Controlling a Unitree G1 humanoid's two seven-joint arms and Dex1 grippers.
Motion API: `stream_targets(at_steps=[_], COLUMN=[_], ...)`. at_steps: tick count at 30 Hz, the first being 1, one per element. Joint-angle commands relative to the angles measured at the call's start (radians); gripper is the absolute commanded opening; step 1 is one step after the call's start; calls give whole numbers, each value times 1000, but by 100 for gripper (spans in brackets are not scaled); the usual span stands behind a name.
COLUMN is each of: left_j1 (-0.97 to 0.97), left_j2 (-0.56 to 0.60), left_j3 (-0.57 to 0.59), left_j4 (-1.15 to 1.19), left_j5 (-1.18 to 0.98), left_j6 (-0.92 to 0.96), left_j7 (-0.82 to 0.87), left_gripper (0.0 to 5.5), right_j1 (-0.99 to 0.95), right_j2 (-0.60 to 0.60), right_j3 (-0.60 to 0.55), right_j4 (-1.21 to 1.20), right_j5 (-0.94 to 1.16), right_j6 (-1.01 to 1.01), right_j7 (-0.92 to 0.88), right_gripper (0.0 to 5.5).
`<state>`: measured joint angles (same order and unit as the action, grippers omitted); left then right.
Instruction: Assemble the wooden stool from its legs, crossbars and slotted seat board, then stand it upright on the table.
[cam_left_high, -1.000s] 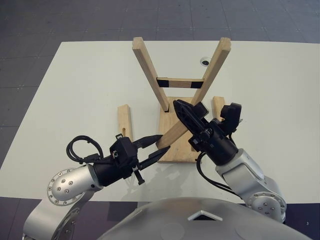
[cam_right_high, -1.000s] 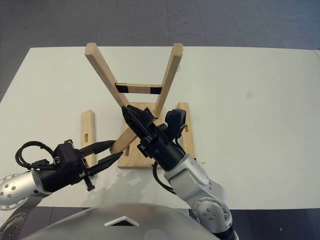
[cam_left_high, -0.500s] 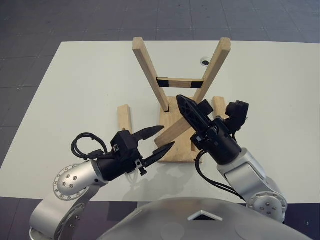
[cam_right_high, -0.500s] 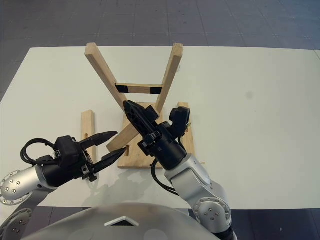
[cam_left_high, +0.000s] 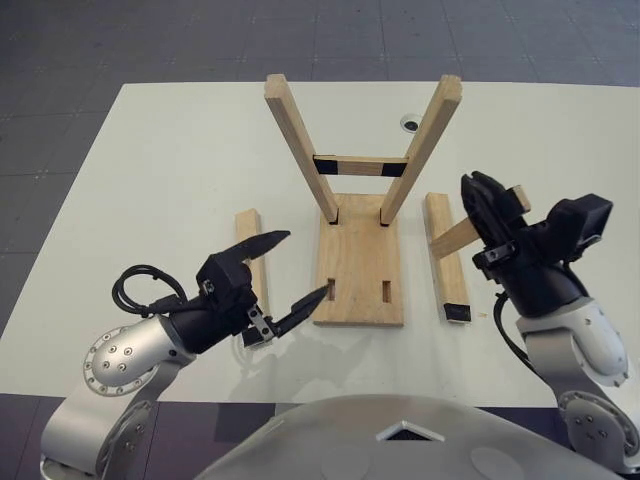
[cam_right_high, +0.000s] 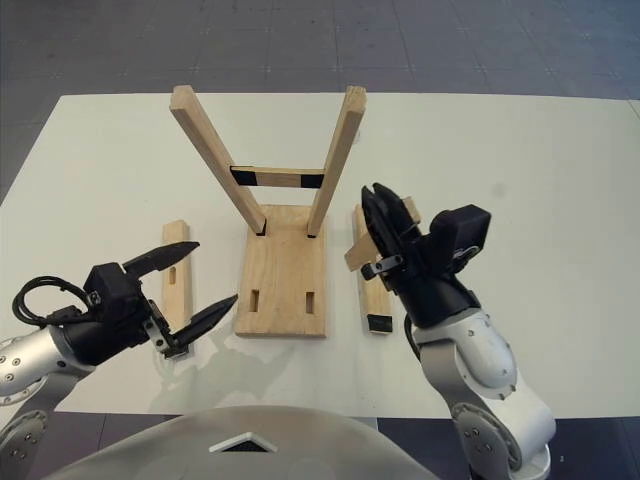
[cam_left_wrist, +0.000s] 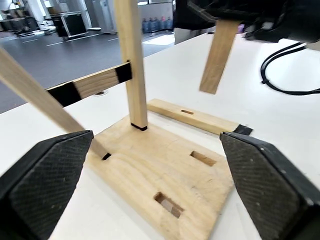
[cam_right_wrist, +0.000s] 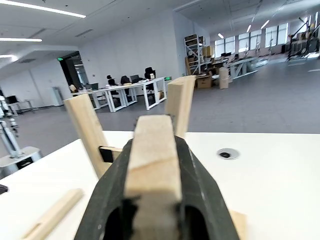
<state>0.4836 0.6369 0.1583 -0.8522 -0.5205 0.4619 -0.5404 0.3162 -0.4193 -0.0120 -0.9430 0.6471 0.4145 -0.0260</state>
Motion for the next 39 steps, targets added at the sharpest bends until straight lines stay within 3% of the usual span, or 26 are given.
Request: stream_targets(at_steps=[1,10,21,39], left_j1=[-54,-91,-108,-127], left_j2=[-33,-91,-124,-132], left_j3=[19,15,16,25], left_j4=[89,101,106,104], left_j5=[61,94,109,107], left_j6=[75,157,197,217], left_j7=[117,229,257,253], left_gripper=[486,486,486,486], right_j1=[-24,-175,-181,-182], right_j2=[12,113,156,217], right_j3=[-36,29,83,100], right_j4=[113,393,334,488], right_j5=[-121,-269,-378,-477], right_j6=[-41,-54,36,10], right_j7=[9,47,39,81], right_gripper=[41,41,41,41])
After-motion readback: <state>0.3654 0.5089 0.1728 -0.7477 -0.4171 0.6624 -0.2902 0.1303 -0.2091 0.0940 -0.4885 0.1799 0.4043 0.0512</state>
